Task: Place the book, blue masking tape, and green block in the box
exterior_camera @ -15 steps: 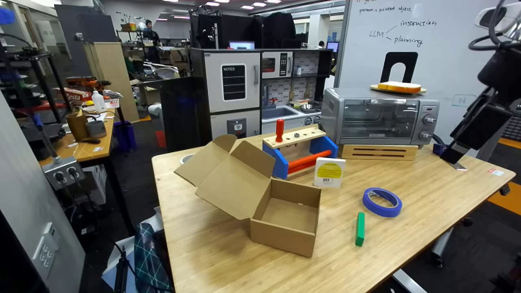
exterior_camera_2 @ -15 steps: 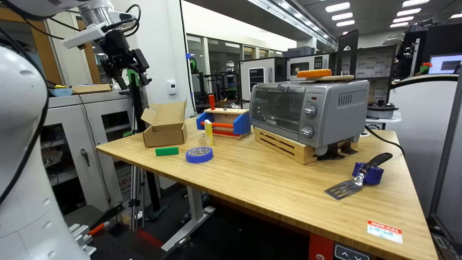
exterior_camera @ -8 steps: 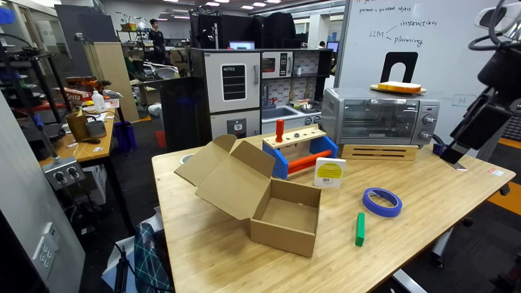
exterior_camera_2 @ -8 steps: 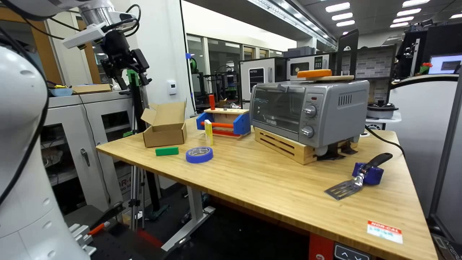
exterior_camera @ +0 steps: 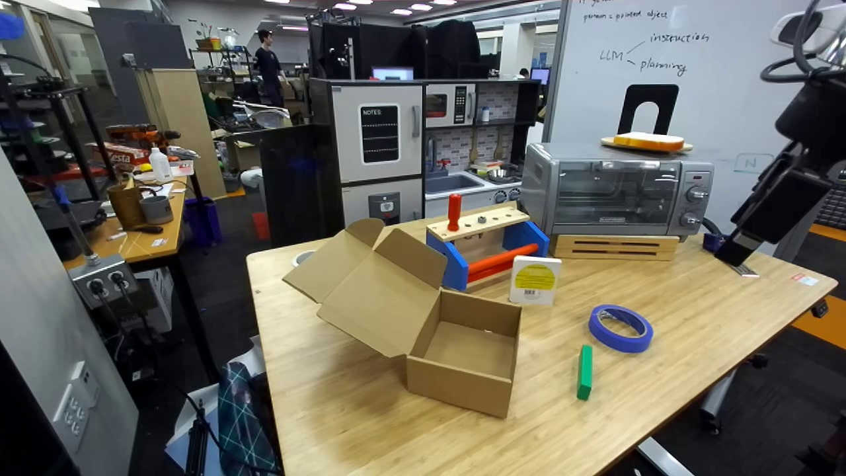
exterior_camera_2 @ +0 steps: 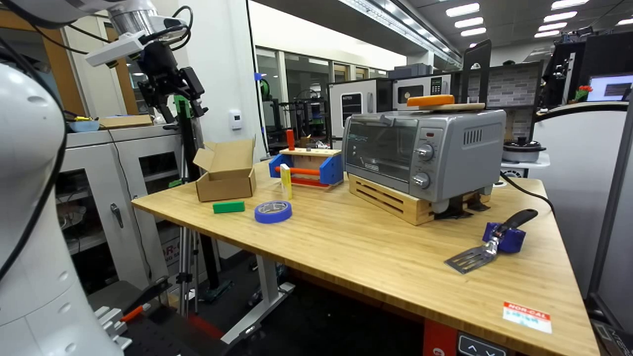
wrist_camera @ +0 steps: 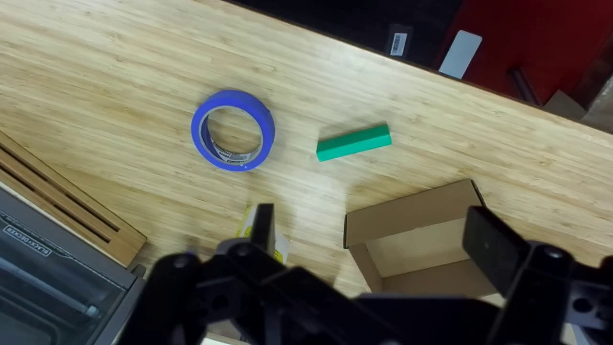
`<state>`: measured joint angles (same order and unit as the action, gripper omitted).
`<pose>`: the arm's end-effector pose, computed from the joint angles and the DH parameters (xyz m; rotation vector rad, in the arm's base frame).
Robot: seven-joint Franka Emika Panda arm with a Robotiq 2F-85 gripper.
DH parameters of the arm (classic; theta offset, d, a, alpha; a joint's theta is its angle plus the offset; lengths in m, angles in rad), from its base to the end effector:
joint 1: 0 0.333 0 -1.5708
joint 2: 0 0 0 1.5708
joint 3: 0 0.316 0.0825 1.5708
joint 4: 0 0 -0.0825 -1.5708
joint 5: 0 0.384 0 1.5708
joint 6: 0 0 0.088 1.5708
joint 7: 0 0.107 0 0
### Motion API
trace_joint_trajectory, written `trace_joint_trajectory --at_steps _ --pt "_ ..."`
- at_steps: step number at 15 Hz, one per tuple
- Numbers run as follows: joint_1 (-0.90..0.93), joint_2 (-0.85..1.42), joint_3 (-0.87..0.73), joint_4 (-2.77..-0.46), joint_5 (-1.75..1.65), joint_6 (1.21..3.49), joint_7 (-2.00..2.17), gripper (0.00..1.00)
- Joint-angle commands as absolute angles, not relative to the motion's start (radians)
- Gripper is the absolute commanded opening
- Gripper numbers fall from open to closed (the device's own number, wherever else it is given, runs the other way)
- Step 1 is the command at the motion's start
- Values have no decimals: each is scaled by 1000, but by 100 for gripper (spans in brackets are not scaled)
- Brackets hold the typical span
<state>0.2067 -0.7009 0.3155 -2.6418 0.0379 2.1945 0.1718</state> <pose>0.3135 0.1850 0.4721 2.9947 0.4281 0.4111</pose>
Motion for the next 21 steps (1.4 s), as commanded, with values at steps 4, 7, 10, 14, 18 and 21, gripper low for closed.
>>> trace_joint_trajectory --at_steps 4,7,10,14,18,21 --pt "250 -592 266 -2572 11 2214 14 100" --pt "261 -509 223 -2502 -20 2199 -151 100" --pt "228 -435 189 -2444 -88 2195 -231 100" --pt "190 -336 168 -2385 -184 2209 -230 100" --pt "194 -255 158 -2319 -217 2221 -276 100" --pt "204 -206 146 -2266 -196 2230 -373 100"
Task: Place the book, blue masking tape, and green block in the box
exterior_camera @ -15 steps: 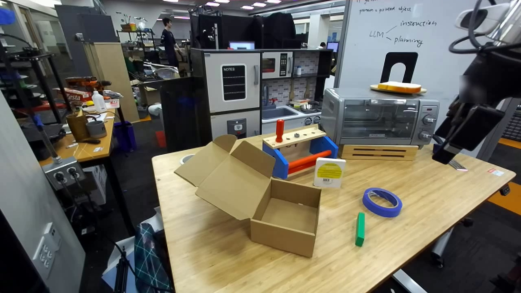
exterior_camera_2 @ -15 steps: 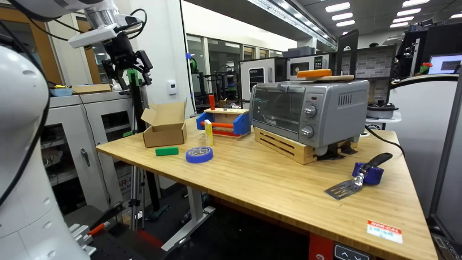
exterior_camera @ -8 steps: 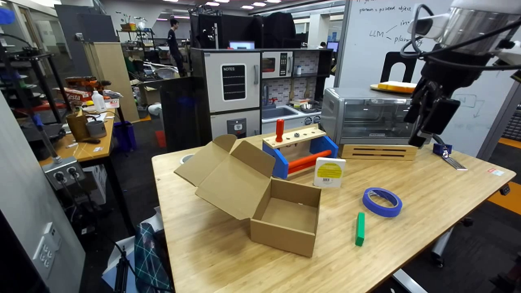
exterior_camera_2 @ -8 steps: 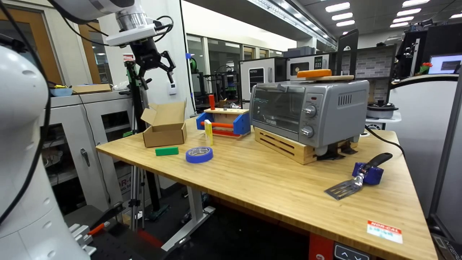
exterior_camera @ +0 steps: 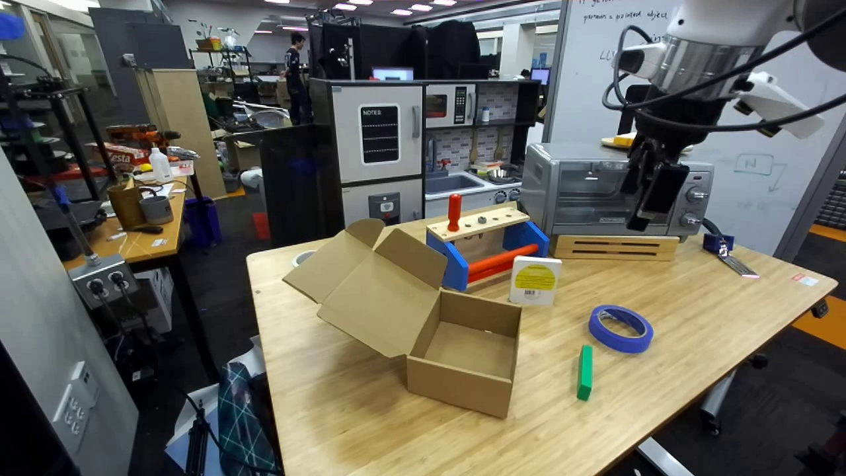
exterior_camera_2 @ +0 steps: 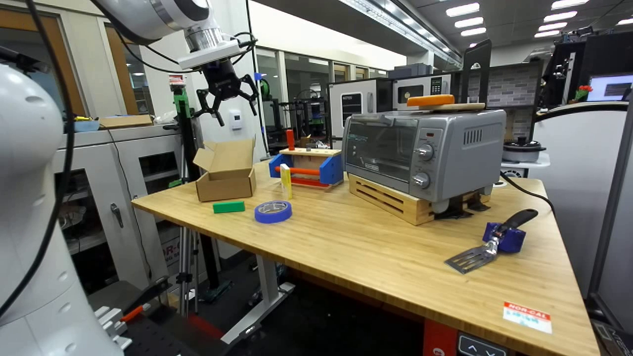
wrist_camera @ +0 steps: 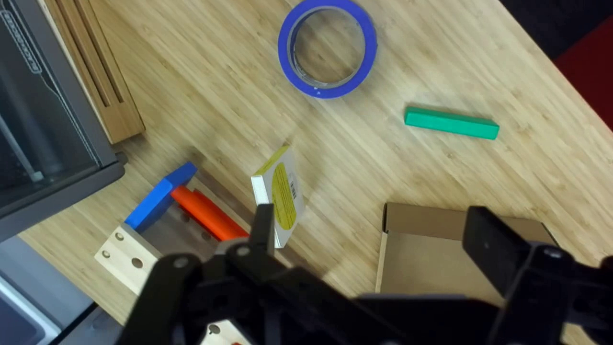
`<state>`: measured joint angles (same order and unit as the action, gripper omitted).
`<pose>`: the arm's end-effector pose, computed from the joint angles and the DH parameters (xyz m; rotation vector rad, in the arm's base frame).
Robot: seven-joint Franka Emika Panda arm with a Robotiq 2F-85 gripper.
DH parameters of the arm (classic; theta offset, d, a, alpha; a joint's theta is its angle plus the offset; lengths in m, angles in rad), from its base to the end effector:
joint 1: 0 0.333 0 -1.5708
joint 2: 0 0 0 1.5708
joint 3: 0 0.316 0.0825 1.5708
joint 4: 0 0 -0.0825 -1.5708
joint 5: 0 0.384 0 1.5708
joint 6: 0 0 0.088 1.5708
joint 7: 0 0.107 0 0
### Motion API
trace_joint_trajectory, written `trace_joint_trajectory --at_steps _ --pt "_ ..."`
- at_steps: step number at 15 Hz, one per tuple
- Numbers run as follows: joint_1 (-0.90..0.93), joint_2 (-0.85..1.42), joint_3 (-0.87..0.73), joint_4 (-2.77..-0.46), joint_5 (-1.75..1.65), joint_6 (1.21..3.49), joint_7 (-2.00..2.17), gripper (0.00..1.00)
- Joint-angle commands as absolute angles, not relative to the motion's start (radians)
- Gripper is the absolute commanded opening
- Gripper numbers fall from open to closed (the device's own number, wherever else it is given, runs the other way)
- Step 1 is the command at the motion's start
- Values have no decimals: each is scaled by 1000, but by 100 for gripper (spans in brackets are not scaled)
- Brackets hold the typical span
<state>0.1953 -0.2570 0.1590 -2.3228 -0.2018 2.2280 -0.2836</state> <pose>0.4527 0.1636 0.4576 2.7261 1.0683 0.2401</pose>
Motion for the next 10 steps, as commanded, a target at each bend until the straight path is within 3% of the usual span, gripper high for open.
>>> trace_joint_trajectory --at_steps 1,10 --pt "209 -193 139 -2251 -170 2233 -420 100" --pt "196 -150 126 -2210 -76 2234 -540 100"
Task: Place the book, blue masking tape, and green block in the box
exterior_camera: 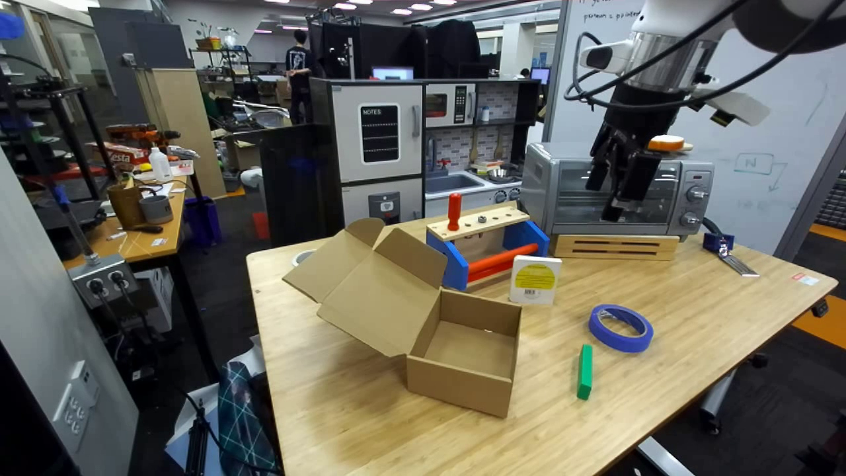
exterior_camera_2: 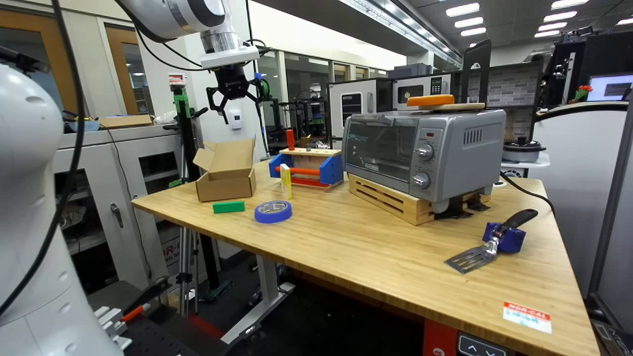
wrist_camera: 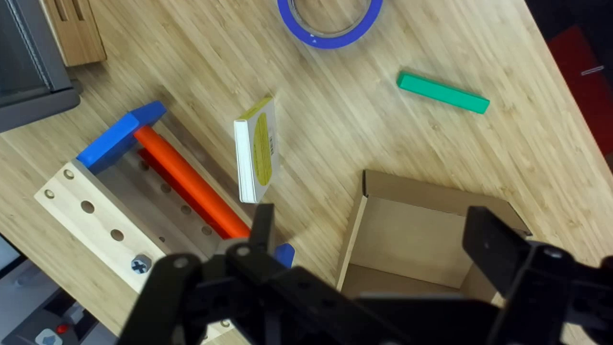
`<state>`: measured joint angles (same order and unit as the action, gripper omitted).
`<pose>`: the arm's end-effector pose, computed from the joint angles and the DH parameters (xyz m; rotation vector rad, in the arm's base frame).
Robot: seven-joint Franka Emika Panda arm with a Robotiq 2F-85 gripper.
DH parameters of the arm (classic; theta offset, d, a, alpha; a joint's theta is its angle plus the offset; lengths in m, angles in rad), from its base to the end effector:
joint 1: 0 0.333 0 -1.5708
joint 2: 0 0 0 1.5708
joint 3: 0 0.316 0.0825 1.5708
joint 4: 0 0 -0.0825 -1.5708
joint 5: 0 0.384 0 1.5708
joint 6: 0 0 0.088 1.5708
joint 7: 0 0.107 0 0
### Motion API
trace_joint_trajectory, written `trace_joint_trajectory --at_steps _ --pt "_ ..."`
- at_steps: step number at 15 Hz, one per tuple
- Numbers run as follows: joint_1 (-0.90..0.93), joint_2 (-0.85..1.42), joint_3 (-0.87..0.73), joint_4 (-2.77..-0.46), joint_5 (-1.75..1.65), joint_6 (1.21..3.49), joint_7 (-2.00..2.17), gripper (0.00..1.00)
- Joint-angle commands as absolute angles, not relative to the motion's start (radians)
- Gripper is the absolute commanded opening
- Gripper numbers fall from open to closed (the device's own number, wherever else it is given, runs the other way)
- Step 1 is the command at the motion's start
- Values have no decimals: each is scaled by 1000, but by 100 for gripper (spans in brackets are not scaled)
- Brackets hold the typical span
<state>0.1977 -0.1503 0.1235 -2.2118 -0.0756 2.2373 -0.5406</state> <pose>0.4911 0.1627 0.4591 2.7269 1.3233 0.2495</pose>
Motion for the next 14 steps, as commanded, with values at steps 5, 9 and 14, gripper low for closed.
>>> trace_joint_trajectory --at_steps 5,9,14 --pt "196 -148 122 -2203 -65 2233 -545 100" --pt "196 -148 122 -2203 -65 2233 -545 100" --pt "191 -97 85 -2179 34 2229 -729 100"
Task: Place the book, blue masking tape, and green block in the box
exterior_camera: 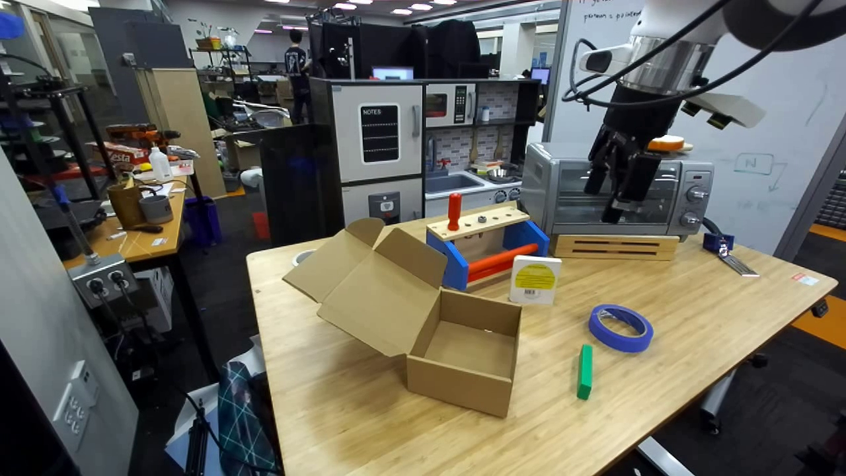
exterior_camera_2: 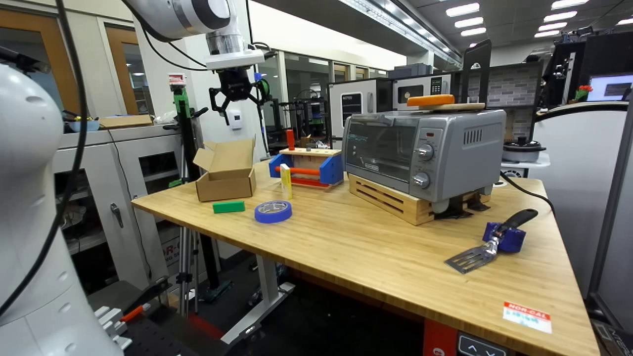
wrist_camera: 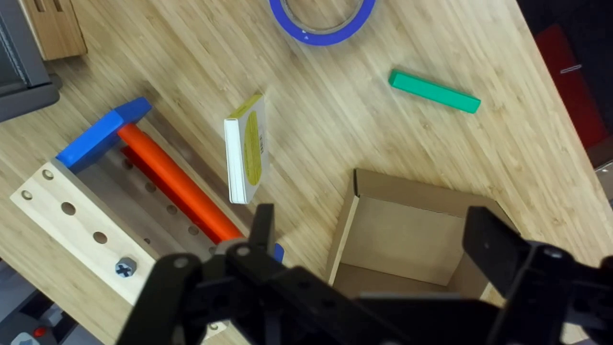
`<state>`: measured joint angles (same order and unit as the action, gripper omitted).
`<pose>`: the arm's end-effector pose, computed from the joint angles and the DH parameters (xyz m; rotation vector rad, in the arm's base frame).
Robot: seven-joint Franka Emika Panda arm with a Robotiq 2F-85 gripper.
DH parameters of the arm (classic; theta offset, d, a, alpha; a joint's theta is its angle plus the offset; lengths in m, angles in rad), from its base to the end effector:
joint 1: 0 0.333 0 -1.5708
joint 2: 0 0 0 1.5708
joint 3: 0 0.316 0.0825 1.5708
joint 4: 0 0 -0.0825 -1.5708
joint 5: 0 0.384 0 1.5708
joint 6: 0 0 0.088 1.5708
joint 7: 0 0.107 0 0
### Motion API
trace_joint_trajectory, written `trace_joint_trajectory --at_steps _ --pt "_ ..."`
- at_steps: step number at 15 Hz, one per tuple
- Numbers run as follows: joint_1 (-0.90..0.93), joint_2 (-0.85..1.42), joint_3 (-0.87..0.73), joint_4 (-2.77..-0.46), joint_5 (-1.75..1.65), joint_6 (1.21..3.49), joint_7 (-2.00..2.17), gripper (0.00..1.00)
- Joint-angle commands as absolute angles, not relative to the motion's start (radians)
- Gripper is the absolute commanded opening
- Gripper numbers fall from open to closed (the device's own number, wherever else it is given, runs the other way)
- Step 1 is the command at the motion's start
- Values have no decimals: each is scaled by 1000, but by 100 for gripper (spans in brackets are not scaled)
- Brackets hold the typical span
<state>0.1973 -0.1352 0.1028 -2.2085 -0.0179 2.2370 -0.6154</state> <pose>0.4963 0.1543 0.4530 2.7544 1.3743 0.2412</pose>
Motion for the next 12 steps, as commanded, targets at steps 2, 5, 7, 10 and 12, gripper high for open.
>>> trace_joint_trajectory --at_steps 2,5,7,10,12 --pt "175 -66 74 -2156 27 2222 -772 100" --pt "154 -13 68 -2102 14 2210 -822 100" --pt "143 23 72 -2060 0 2204 -839 100" --pt "134 82 80 -1993 -3 2195 -863 100" --pt "131 124 85 -1954 -22 2191 -862 100"
